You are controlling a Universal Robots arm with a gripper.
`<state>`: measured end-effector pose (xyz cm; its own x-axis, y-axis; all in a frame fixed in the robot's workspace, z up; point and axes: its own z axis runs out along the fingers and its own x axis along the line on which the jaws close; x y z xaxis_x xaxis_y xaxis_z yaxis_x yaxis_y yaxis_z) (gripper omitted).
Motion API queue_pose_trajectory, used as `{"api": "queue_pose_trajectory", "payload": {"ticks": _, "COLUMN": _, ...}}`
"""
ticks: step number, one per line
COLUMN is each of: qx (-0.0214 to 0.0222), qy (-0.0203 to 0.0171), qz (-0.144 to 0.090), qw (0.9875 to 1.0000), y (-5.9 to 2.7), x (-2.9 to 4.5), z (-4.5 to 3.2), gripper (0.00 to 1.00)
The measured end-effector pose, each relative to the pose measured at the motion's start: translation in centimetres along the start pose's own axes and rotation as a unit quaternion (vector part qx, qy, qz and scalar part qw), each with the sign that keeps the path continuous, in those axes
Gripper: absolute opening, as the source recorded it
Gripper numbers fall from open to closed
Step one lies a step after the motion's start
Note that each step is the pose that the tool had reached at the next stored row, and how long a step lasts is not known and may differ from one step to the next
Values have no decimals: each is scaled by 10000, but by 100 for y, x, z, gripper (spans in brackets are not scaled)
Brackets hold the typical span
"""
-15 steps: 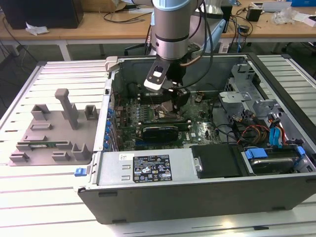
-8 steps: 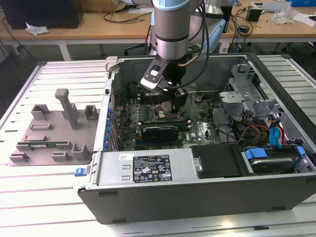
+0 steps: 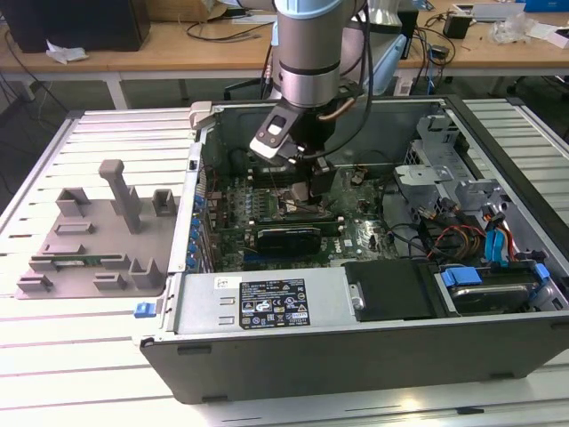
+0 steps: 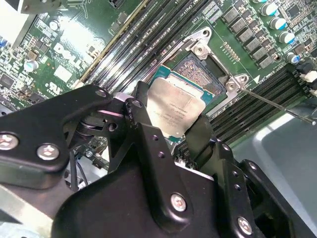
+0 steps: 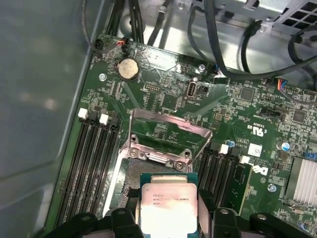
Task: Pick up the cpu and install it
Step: 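Place the cpu into insertion slot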
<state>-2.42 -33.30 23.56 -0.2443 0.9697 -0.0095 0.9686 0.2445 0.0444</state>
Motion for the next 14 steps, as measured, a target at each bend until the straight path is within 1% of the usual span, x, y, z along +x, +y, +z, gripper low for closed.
{"api": "queue_pose_trajectory", "payload": {"ticks": 2, "qx": 2, "qy": -9, "qz": 206, "qw": 9998, "y": 0, "x": 0, "z": 0, "gripper": 55}}
{"api": "queue_pose_trajectory", "payload": {"ticks": 3, "qx": 3, "qy": -15, "qz": 376, "qw": 9993, "y": 0, "x": 0, "z": 0, "gripper": 55}}
{"api": "queue_pose_trajectory", "payload": {"ticks": 7, "qx": 3, "qy": -12, "qz": 639, "qw": 9980, "y": -3, "x": 3, "z": 0, "gripper": 55}}
{"api": "queue_pose_trajectory", "payload": {"ticks": 10, "qx": 2, "qy": -12, "qz": 675, "qw": 9977, "y": -4, "x": 17, "z": 4, "gripper": 55}}
{"api": "queue_pose_trajectory", "payload": {"ticks": 11, "qx": 4, "qy": -19, "qz": 802, "qw": 9968, "y": -4, "x": 18, "z": 8, "gripper": 55}}
{"api": "queue_pose_trajectory", "payload": {"ticks": 12, "qx": 4, "qy": -22, "qz": 884, "qw": 9961, "y": -5, "x": 19, "z": 15, "gripper": 55}}
{"api": "queue_pose_trajectory", "payload": {"ticks": 13, "qx": 7, "qy": -25, "qz": 938, "qw": 9956, "y": -4, "x": 30, "z": 28, "gripper": 55}}
{"api": "queue_pose_trajectory", "payload": {"ticks": 14, "qx": 11, "qy": -26, "qz": 947, "qw": 9955, "y": -2, "x": 39, "z": 38, "gripper": 55}}
